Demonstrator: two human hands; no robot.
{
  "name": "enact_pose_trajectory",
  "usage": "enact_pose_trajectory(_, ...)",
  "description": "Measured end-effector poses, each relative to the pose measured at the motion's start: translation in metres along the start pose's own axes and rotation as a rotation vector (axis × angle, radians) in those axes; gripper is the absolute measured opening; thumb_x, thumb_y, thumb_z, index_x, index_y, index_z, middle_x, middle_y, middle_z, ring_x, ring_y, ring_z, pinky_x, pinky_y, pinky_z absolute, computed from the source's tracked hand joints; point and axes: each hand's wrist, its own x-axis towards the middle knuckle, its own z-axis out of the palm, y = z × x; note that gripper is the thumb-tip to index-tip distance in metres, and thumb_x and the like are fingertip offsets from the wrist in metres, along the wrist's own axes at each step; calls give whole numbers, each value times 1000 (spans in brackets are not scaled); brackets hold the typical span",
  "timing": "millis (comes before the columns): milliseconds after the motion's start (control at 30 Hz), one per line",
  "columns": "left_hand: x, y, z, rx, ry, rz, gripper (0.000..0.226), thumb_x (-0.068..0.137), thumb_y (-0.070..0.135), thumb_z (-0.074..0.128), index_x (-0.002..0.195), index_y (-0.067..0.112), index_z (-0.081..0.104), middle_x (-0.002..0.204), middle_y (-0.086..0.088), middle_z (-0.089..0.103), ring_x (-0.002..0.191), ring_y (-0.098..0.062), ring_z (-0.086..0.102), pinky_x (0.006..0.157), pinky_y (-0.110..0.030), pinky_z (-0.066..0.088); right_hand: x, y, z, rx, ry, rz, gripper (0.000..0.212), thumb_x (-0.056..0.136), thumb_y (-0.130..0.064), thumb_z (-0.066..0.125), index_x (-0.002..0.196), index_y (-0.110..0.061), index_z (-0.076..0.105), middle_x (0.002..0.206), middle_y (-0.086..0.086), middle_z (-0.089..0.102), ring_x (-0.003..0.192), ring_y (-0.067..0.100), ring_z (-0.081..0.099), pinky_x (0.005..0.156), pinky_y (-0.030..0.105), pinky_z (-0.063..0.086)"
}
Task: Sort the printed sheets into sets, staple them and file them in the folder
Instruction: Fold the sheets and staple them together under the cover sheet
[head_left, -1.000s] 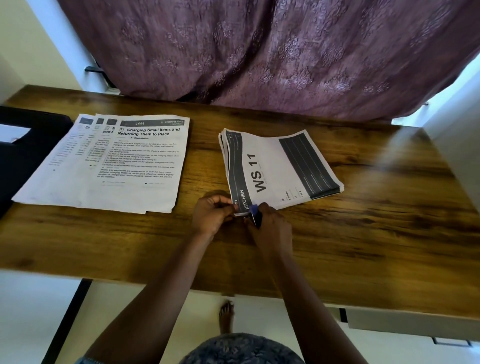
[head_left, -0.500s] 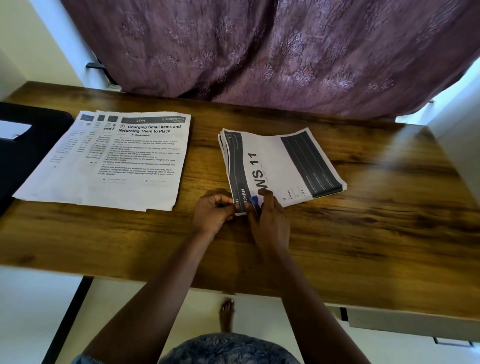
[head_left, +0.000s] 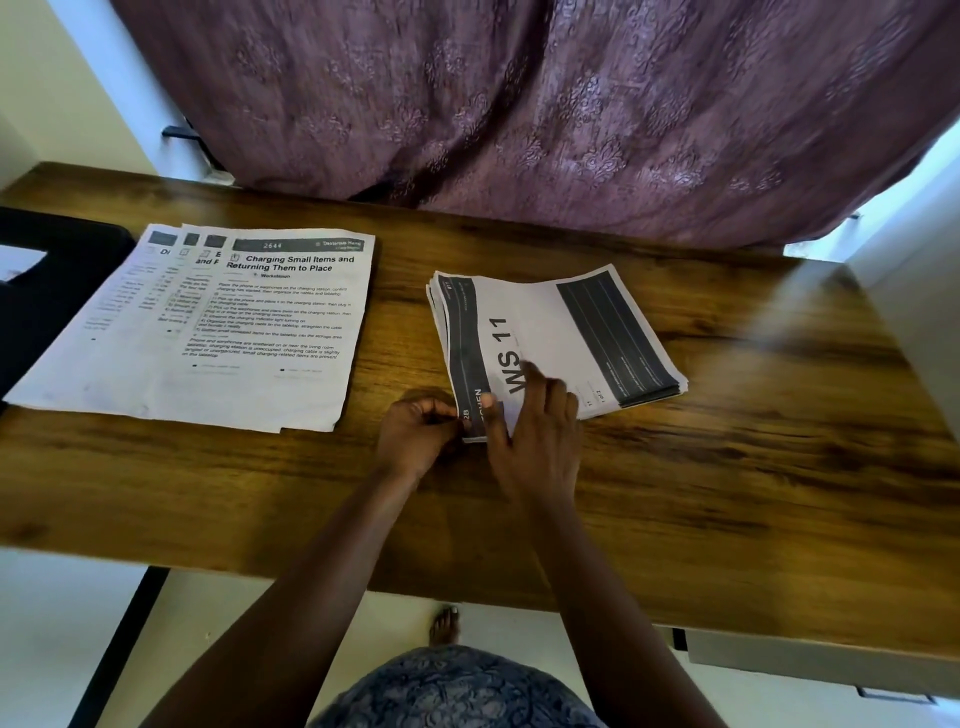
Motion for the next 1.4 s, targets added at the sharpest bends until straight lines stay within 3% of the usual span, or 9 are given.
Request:
enact_pose_trajectory(100, -1, 2, -1, -51, -31, -29, 7, 82, 0, 70, 81, 7, 69, 81, -5, 71, 71, -14, 68, 60, -20, 56, 29, -8, -13, 64, 28, -25, 70, 90, -65, 15, 148, -27, 22, 154, 6, 23, 142, 24, 19, 110, 49, 20)
enact_pose_trajectory(200, -1, 3, 0, -77, -35, -58, 9, 81, -1, 70, 80, 7, 68, 78, -4, 70, 70, -13, 67, 59, -18, 55, 63, -21, -4, -57, -32, -125, 71, 89, -63, 10, 151, -29, 9, 160, 5, 2, 147, 22, -2, 111, 51, -6)
enact_pose_trajectory(367, 4, 3, 0, -60, -48, -105, 15, 84, -5, 64, 81, 9, 68, 81, -4, 70, 71, -13, 67, 56, -16, 53, 72, -6, 49, -118, -232, -140, 65, 95, -59, 9, 152, -27, 4, 159, 7, -2, 146, 23, -9, 113, 62, -3)
enact_pose_trajectory(600, 16, -3, -1, -31, -71, -134, 14, 81, -6, 66, 79, 8, 67, 80, -12, 71, 63, -15, 67, 59, -21, 56, 72, 3, 69, -149, -279, -161, 74, 85, -64, -3, 150, -29, -8, 159, 5, -8, 145, 20, -14, 107, 45, -23)
enact_pose_trajectory(933, 11, 13, -2, -135, -75, -254, 15, 86, -8, 61, 80, 7, 62, 83, -9, 68, 72, -18, 66, 54, -18, 54, 78, -6, 29, 20, -483, -62, 72, 90, -67, 14, 151, -28, 10, 159, 4, 11, 147, 22, -1, 111, 52, -14)
enact_pose_trajectory(1033, 11, 14, -2, -158, -76, -271, 12, 86, -5, 63, 83, 6, 62, 83, -8, 68, 72, -17, 67, 55, -20, 56, 66, 8, 2, 99, -431, 68, 62, 92, -64, 31, 138, -24, 41, 143, 0, 46, 134, 24, 39, 112, 49, 25)
enact_pose_trajectory(1100, 13, 14, -2, -173, -73, -286, 10, 86, -5, 63, 85, 6, 63, 84, -10, 68, 71, -18, 67, 53, -20, 55, 49, 19, -10, 141, -440, 139, 43, 90, -56, 49, 116, -23, 55, 114, -3, 63, 105, 15, 58, 90, 34, 46)
enact_pose_trajectory(1167, 16, 14, -2, -155, -71, -297, 9, 86, -2, 64, 85, 7, 63, 86, -12, 69, 71, -19, 67, 52, -21, 54, 31, 21, -16, 91, -517, 125, 35, 84, -52, 62, 103, -23, 56, 98, -5, 63, 88, 11, 59, 77, 29, 48)
enact_pose_trajectory(1400, 23, 25, 10, -66, -71, -277, 7, 90, 7, 62, 88, 14, 60, 88, -9, 67, 72, -20, 65, 55, -24, 55, 17, 20, -25, -18, -541, 65, 37, 84, -32, 66, 112, -15, 49, 112, 5, 61, 100, 21, 59, 79, 30, 49)
